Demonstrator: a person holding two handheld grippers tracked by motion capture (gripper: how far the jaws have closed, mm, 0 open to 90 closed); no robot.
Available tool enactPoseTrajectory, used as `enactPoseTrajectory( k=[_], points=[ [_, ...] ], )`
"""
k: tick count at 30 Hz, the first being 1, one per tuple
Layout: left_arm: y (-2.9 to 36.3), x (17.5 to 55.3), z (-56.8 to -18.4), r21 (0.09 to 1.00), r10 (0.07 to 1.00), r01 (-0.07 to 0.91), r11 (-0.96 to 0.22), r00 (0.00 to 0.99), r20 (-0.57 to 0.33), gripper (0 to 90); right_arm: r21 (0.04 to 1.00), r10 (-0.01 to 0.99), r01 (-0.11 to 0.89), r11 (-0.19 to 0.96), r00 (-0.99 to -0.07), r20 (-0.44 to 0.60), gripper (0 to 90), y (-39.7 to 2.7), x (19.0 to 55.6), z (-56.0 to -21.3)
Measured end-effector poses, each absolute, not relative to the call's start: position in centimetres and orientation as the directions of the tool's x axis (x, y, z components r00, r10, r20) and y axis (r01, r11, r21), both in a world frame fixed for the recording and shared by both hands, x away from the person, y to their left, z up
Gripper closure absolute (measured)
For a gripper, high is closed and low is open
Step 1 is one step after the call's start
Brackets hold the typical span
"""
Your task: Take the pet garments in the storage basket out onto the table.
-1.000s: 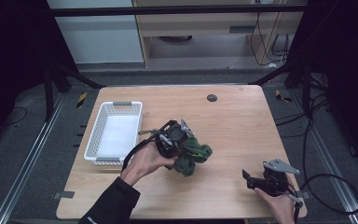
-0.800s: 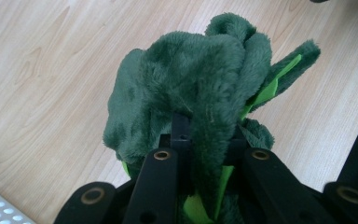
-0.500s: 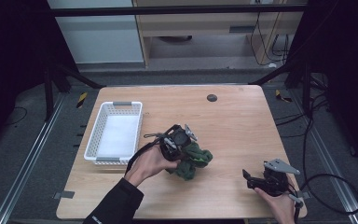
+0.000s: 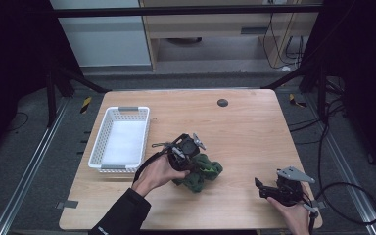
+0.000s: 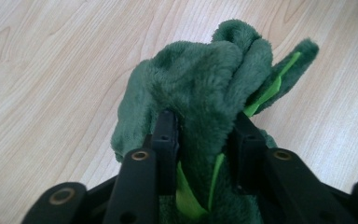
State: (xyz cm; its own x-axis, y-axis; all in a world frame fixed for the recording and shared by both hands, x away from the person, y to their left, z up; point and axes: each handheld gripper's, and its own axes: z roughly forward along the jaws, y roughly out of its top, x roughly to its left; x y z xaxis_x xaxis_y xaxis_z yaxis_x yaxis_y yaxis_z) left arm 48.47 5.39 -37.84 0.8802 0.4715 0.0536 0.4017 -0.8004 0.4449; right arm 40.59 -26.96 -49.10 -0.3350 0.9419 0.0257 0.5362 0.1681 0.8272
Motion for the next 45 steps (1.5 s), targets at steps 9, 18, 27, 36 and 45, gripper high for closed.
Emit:
enactPoseTrajectory(
  k=[9,18,27,36,45],
  points=[
    [5.9,48.4,-38.1,0.474,0.474,0.398,-0.786,0.879,0.047,52.0,0.827,0.941,0.536,0.171,-0.336,0.023,10.0,-26.9,40.6,-49.1],
    [6.5,47.8,-37.5,0.524,0.471,0.371,-0.767,0.880,0.067,40.2,0.827,0.942,0.535,0.172,-0.334,0.020,10.0,-27.0,40.6,-49.1],
    [7.9,46.6,-36.3,0.633,0.497,0.342,-0.694,0.864,0.079,28.8,0.827,0.943,0.534,0.173,-0.333,0.017,10.0,-27.0,40.6,-49.1],
    [10.1,45.5,-36.0,0.730,0.565,0.344,-0.590,0.822,0.069,28.4,0.827,0.943,0.534,0.174,-0.332,0.017,10.0,-27.0,40.6,-49.1],
    [13.3,44.8,-36.3,0.809,0.651,0.354,-0.469,0.757,0.046,28.8,0.828,0.944,0.535,0.170,-0.328,0.018,10.0,-27.0,40.6,-49.2]
  ],
)
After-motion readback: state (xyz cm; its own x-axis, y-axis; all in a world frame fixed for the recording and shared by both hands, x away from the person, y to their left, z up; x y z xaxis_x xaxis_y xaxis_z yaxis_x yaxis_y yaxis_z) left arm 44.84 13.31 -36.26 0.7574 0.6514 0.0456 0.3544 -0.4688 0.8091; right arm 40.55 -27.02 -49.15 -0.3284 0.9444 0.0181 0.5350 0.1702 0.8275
